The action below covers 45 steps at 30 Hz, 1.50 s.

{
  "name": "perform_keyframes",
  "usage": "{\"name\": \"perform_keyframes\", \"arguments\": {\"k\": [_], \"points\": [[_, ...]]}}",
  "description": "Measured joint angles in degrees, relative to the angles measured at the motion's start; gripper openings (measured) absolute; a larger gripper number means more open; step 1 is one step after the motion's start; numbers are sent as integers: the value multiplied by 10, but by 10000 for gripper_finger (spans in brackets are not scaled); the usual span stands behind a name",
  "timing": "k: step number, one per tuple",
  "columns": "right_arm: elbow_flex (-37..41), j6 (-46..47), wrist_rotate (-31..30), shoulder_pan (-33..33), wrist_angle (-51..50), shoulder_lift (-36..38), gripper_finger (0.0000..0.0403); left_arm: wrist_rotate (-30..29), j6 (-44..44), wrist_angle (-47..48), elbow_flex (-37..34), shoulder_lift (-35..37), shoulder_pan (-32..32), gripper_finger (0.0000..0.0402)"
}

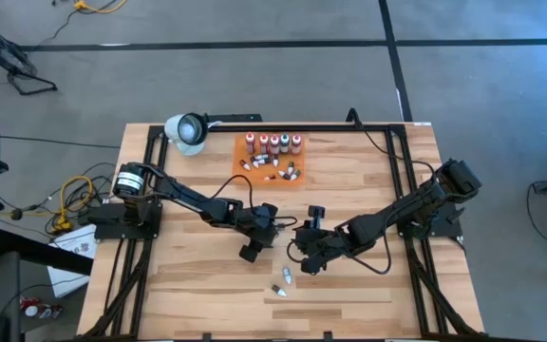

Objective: Pick & Place food coloring
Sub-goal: Put the small green food coloring bottle into the orange bin

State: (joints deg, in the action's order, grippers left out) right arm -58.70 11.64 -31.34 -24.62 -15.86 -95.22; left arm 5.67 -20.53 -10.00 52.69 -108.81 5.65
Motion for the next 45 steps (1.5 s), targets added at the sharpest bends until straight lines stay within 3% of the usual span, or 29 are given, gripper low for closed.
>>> {"name": "perform_keyframes", "arguments": {"k": [18, 21, 25, 36, 45], "points": [[0, 0, 0, 0, 0, 0, 122, -4, 10, 118, 76, 1, 0, 208], [0, 0, 0, 0, 0, 0, 123, -30, 12, 129, 78, 1, 0, 208], [0, 0, 0, 0, 0, 0, 122, -66, 43, 117, 78, 1, -3, 208], [0, 0, 0, 0, 7, 0, 123, -71, 122, 99, 78, -9, -10, 208], [0, 0, 0, 0, 13, 0, 123, -80, 133, 94, 77, -29, -10, 208]]}}
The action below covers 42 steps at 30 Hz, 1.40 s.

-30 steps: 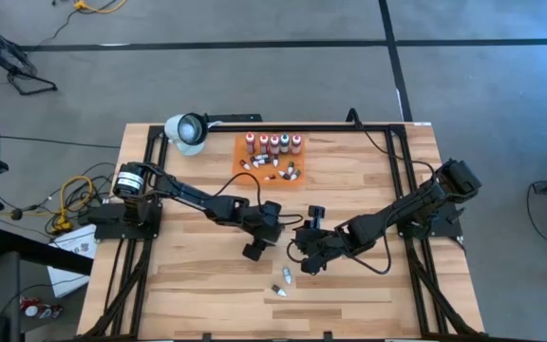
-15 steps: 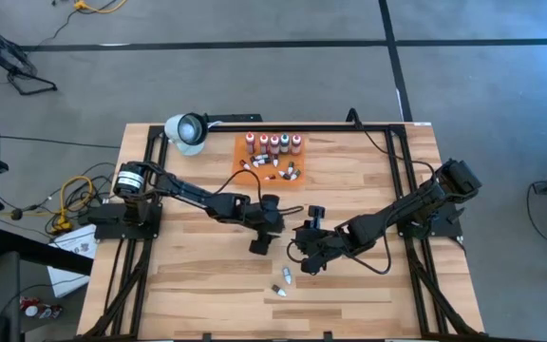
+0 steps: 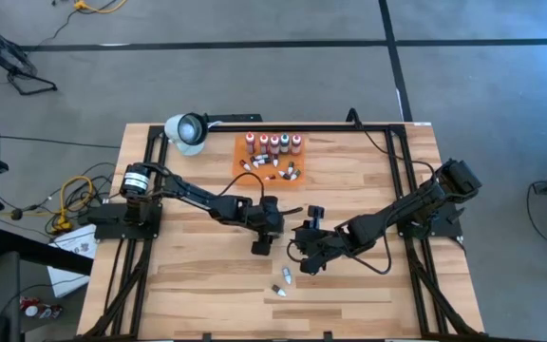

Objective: Pick & Place food coloring
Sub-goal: Put the small green food coloring bottle into the orange bin

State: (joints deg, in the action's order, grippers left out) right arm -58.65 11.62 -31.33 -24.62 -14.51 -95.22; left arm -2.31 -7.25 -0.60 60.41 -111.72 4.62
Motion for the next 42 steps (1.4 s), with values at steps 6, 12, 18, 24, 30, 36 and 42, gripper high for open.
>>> {"name": "perform_keyframes", "arguments": {"k": [6, 12, 18, 24, 30, 36, 42], "points": [[0, 0, 0, 0, -1, 0, 123, 0, -1, 3, 0, 0, 0, 208], [0, 0, 0, 0, -2, 0, 123, 0, -1, 9, 0, 0, 0, 208], [0, 0, 0, 0, -2, 0, 123, 0, -3, 10, 0, 0, 0, 183], [0, 0, 0, 0, -2, 0, 123, 4, -10, 11, 0, 0, 1, 125], [0, 0, 0, 0, -3, 0, 123, 4, -11, 11, 0, -1, 1, 88], [0, 1, 0, 0, -22, 0, 122, 1, -26, 16, 0, 1, 0, 77], [0, 30, 0, -5, -78, 0, 123, -51, -39, 57, -2, 22, -1, 84]]}}
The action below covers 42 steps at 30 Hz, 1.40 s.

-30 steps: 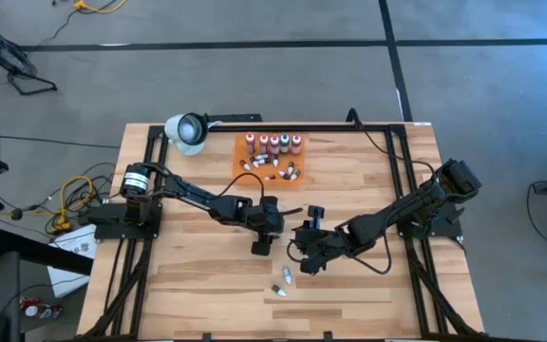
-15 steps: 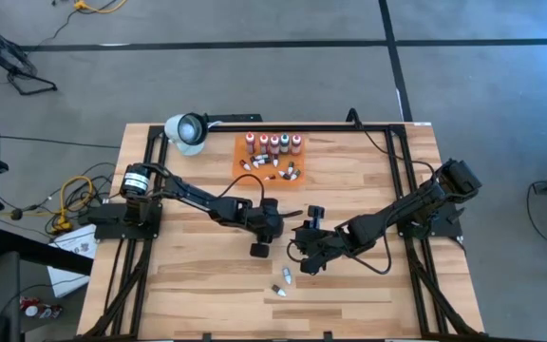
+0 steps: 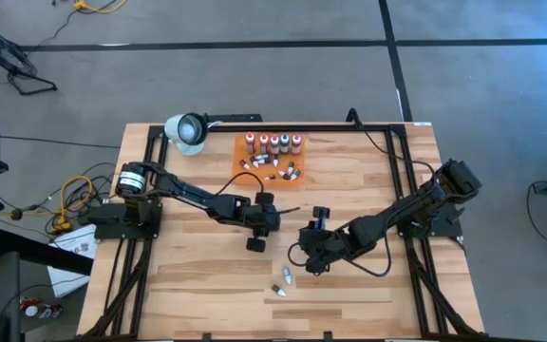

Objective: Pick & Place food coloring
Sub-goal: Put the small green food coloring bottle into the orange bin

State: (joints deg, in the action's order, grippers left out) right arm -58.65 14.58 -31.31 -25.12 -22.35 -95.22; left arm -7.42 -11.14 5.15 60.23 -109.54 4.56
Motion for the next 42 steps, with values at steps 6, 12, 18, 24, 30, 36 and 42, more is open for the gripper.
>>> {"name": "perform_keyframes", "arguments": {"k": [6, 12, 18, 24, 30, 36, 42], "points": [[0, 34, 0, 0, -48, 0, 122, -59, -22, 24, 0, 22, 0, 85], [0, 35, 0, 0, -55, 0, 122, -105, -51, 21, 0, 57, 0, 86], [0, 35, -2, 4, -55, 0, 122, -213, -109, 15, 1, 105, -6, 86], [0, 35, -2, 6, -48, 0, 122, -319, -153, 20, 1, 126, -43, 87], [0, 35, -2, 6, -44, 0, 122, -298, -144, 20, 1, 126, -104, 87], [0, 35, -2, 8, -44, 0, 122, -257, -124, 23, 1, 126, -143, 87], [0, 35, -2, 13, -42, 0, 122, -243, -100, 31, 1, 126, -163, 87]]}}
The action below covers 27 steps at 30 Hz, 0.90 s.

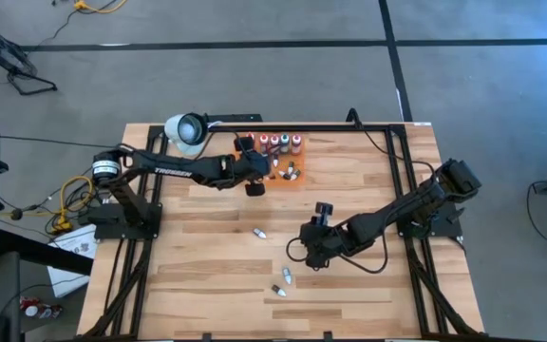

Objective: Pick & Place food coloring
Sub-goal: Put the small green food coloring bottle into the orange bin

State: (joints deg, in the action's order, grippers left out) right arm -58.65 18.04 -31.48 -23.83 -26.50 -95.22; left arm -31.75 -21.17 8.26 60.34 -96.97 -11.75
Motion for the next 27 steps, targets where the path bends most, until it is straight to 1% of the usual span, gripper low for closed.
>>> {"name": "perform_keyframes", "arguments": {"k": [5, 12, 16, 21, 24, 27], "points": [[0, 0, 0, 4, 5, 0, 122, 0, 6, 1, 0, 0, -3, 99], [0, 0, 0, 4, 15, 0, 122, 5, 8, 4, 0, 0, -2, 140], [0, 0, 0, 4, 19, 0, 122, 4, 8, 27, 0, 0, 2, 157], [0, 0, 1, 8, 43, 0, 122, -3, 8, 67, 0, 9, 28, 159], [6, -4, 2, 12, 80, 0, 122, -4, 10, 112, 0, 35, 55, 153], [20, -21, 9, 15, 116, 0, 122, 10, 29, 175, 0, 71, 88, 146]]}}
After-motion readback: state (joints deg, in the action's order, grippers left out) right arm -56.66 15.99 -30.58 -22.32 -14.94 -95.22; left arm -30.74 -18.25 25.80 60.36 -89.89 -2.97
